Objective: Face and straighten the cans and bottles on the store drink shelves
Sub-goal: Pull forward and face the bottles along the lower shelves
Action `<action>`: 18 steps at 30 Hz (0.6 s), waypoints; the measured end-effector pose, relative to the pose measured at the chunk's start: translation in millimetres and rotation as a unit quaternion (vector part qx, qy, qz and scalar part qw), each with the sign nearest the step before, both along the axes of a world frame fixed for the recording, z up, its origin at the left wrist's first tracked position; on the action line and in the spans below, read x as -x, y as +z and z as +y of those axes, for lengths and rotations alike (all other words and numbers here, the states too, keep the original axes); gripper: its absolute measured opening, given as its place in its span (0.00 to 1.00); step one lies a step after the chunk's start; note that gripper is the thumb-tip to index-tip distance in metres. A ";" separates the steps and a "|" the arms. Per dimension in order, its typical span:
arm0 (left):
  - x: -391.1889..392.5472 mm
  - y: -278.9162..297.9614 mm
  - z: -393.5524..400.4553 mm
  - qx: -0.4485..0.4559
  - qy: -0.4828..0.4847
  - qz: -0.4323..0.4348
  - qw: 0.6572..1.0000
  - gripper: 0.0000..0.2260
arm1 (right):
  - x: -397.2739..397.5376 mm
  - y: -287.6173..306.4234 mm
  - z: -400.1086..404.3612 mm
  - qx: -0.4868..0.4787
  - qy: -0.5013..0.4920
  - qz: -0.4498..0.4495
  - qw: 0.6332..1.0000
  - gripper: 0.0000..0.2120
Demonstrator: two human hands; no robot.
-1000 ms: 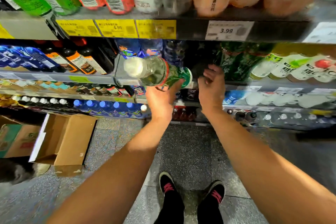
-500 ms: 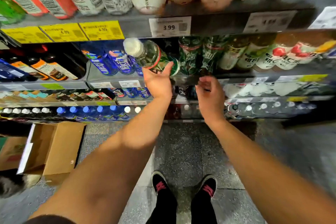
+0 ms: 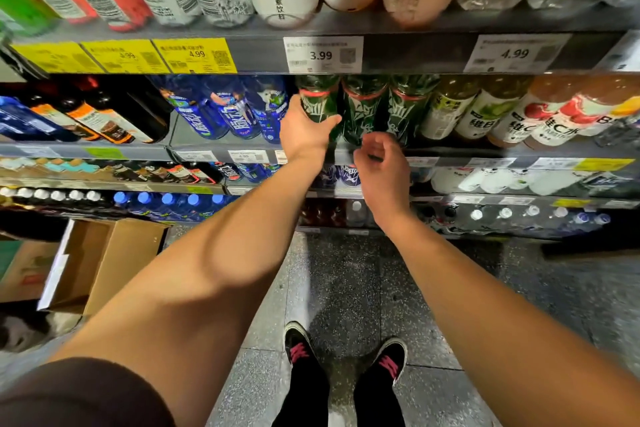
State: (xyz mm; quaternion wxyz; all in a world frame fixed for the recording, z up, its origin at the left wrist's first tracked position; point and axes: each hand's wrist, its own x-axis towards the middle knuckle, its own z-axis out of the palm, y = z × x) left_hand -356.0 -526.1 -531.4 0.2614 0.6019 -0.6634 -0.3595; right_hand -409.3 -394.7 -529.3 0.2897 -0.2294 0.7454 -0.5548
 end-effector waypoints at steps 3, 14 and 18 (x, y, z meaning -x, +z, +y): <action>-9.7 -1.1 -0.1 -0.012 -0.021 0.022 0.999 0.28 | -7.3 2.3 -3.7 -0.001 0.015 0.008 1.000 0.08; -142.0 -3.0 -16.6 0.041 0.118 0.187 0.974 0.08 | -62.9 13.0 -61.5 -0.026 0.092 0.055 0.994 0.24; -179.6 -9.8 -62.2 0.055 0.145 0.154 0.976 0.25 | -84.8 9.4 -94.9 -0.078 0.092 0.099 0.988 0.34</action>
